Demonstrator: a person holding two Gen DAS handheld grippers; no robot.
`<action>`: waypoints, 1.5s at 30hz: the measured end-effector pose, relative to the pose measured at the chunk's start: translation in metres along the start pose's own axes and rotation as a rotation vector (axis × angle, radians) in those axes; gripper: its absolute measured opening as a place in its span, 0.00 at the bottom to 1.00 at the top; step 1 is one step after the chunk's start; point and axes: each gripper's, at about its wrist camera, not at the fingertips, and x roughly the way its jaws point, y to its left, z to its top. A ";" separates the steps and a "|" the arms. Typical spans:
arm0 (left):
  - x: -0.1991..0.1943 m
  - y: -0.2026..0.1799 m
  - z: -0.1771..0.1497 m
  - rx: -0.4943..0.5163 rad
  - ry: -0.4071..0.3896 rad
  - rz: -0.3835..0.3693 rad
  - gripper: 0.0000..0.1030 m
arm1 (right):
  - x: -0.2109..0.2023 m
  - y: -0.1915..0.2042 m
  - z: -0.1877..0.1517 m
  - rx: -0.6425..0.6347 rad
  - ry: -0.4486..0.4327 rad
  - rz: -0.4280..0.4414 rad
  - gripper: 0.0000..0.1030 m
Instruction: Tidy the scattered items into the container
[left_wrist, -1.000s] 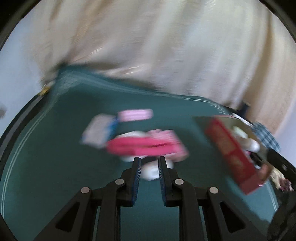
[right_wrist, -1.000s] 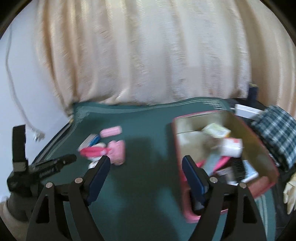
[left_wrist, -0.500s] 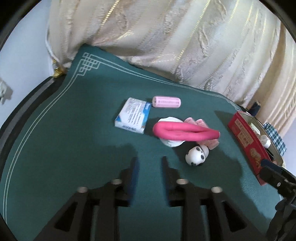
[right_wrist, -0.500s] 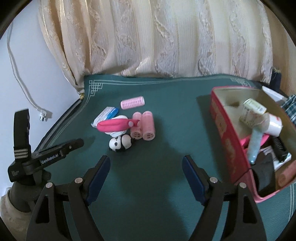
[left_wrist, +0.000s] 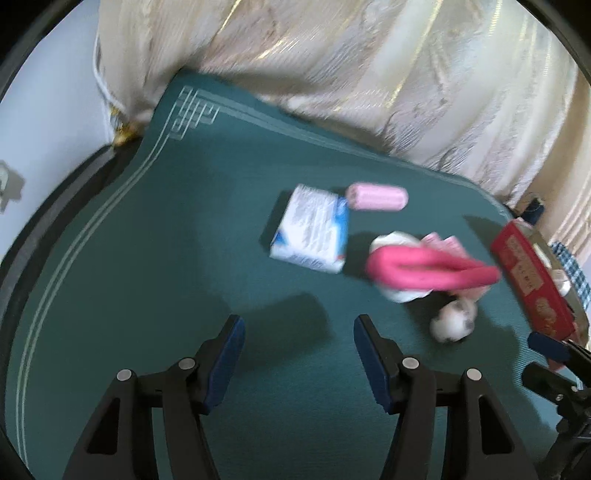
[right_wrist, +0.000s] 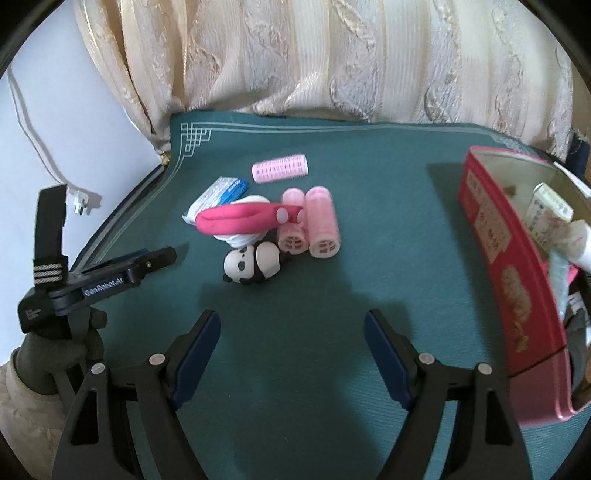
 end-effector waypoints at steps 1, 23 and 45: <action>-0.001 -0.001 0.000 0.006 -0.002 -0.020 0.92 | 0.002 0.000 -0.001 0.001 0.006 -0.005 0.80; 0.015 -0.026 -0.005 0.117 0.070 0.130 1.00 | 0.030 0.025 -0.018 -0.188 0.123 -0.208 1.00; 0.014 -0.025 -0.008 0.118 0.070 0.130 1.00 | 0.028 0.020 -0.022 -0.170 0.111 -0.180 1.00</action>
